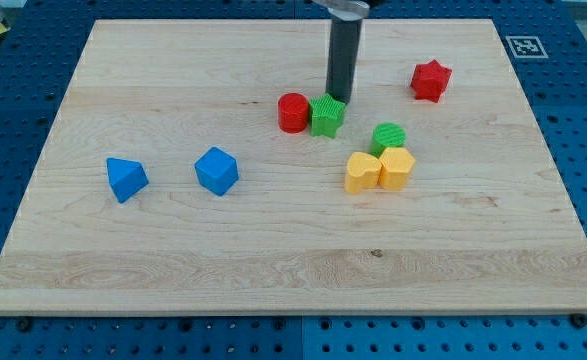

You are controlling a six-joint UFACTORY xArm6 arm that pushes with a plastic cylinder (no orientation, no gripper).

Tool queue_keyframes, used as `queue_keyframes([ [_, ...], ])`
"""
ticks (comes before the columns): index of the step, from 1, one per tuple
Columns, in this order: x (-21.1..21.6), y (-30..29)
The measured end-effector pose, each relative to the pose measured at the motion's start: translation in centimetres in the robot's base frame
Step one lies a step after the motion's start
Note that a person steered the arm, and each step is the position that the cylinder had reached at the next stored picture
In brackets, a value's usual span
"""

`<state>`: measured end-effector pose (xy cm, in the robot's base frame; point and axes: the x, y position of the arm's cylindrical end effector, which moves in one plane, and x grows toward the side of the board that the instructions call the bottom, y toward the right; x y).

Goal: Push the green star into the top left of the heart

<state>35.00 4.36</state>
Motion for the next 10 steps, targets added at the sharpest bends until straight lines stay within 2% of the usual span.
queue_keyframes([
  [2,0.0,-5.0],
  [5,3.2,1.9],
  [7,3.9,2.0],
  [10,3.7,-1.4],
])
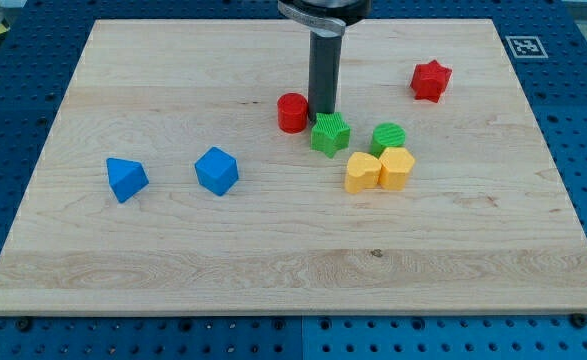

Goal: Push the green star into the top left of the heart

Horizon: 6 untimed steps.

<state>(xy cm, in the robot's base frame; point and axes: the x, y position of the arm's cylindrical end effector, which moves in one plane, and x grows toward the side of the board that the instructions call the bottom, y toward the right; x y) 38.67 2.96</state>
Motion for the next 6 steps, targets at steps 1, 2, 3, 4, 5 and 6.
queue_keyframes([
  [1,0.3,0.0],
  [2,2.0,0.0],
  [3,3.6,0.4],
  [4,3.8,0.1],
  [5,3.8,-4.9],
  [6,3.6,-10.5],
])
